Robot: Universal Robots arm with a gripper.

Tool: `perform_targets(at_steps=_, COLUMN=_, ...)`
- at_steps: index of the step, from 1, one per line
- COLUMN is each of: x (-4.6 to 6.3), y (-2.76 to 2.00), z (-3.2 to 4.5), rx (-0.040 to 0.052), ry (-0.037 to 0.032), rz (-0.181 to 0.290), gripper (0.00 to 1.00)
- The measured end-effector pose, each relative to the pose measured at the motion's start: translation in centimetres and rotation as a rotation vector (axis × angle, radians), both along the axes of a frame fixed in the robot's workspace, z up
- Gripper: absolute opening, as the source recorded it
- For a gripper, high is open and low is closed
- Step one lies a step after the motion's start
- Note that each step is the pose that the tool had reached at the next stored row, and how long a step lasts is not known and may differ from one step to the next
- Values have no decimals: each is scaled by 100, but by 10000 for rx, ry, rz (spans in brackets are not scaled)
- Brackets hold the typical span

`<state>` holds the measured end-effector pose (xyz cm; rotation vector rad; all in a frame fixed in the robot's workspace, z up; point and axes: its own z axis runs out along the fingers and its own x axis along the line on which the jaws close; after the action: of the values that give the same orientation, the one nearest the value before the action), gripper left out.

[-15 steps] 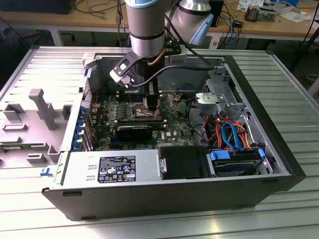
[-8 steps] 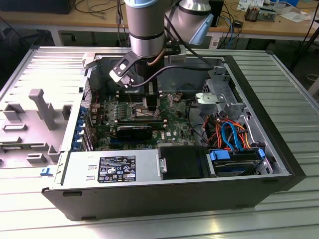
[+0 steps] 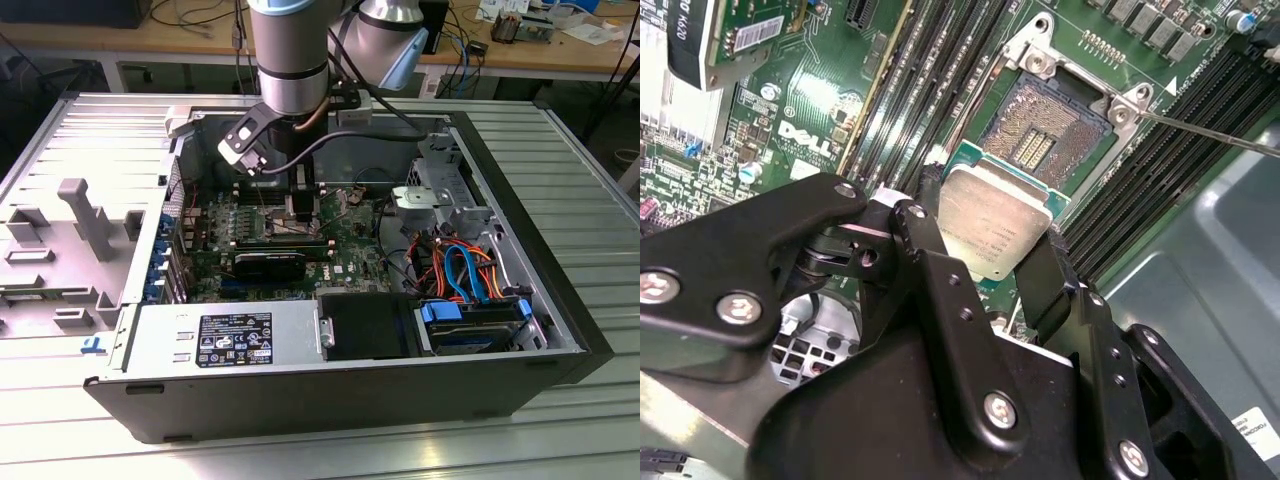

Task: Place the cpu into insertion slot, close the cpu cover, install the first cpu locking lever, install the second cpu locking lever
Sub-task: 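Place the cpu into insertion slot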

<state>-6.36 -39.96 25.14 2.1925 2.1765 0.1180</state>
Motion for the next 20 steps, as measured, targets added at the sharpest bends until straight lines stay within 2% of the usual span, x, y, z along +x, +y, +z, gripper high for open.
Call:
perform_targets(at_steps=7, x=-12, y=1, z=0, rx=0, ry=0, rz=0, gripper=55)
perform_targets(at_steps=13, x=-16, y=38, z=-1, rx=0, ry=0, rz=0, gripper=55)
perform_targets(at_steps=20, x=-34, y=43, z=-16, rx=0, ry=0, rz=0, gripper=55)
